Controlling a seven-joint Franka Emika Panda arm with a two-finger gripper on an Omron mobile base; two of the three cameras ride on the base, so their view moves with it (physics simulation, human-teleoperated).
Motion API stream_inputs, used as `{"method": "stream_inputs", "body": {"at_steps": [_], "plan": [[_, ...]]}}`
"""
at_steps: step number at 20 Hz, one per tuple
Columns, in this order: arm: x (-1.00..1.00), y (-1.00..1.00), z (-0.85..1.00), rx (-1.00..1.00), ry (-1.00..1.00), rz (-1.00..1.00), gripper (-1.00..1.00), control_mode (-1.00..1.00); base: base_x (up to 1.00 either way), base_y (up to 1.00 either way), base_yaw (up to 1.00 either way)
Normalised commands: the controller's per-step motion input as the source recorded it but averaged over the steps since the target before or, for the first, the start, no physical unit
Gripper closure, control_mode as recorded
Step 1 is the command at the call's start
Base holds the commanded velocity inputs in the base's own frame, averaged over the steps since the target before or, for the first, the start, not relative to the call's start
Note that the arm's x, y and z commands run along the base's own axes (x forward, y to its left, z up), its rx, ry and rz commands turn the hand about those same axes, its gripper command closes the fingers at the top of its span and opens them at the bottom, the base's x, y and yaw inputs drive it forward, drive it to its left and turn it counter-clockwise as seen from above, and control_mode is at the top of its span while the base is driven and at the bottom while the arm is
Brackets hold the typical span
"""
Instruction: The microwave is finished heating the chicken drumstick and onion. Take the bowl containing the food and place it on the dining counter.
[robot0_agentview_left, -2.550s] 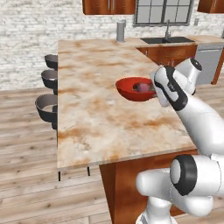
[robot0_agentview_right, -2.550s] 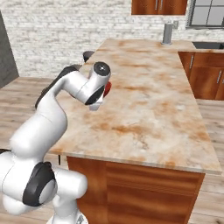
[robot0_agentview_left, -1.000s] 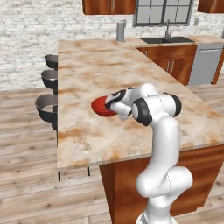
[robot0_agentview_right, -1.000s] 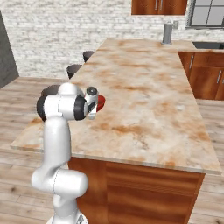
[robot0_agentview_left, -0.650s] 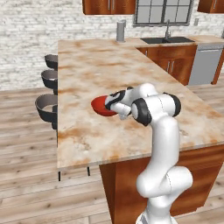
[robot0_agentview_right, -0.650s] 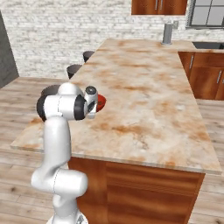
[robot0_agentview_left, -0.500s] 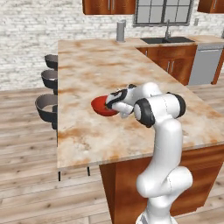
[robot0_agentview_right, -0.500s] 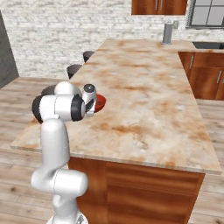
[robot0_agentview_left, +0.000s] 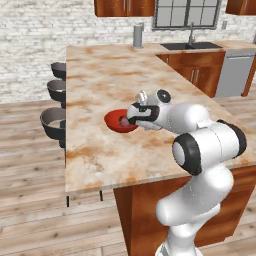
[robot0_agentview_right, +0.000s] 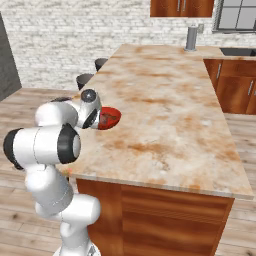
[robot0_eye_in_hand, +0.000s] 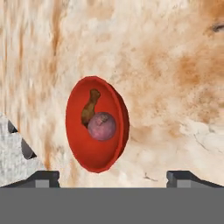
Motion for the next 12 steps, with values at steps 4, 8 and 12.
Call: {"method": "stream_inputs", "body": {"at_steps": [4,8,12], "plan": [[-1.00,-0.04,1.00,0.00,-0.24,0.00,-1.00,-1.00,0.00,0.00,0.00],[-1.00,-0.07,1.00,0.00,-0.25,0.00,-1.00,-1.00,0.00,0.00,0.00],[-1.00,-0.21,0.96,0.00,-0.26,0.00,-1.00,-1.00,0.00,0.00,0.00]]}}
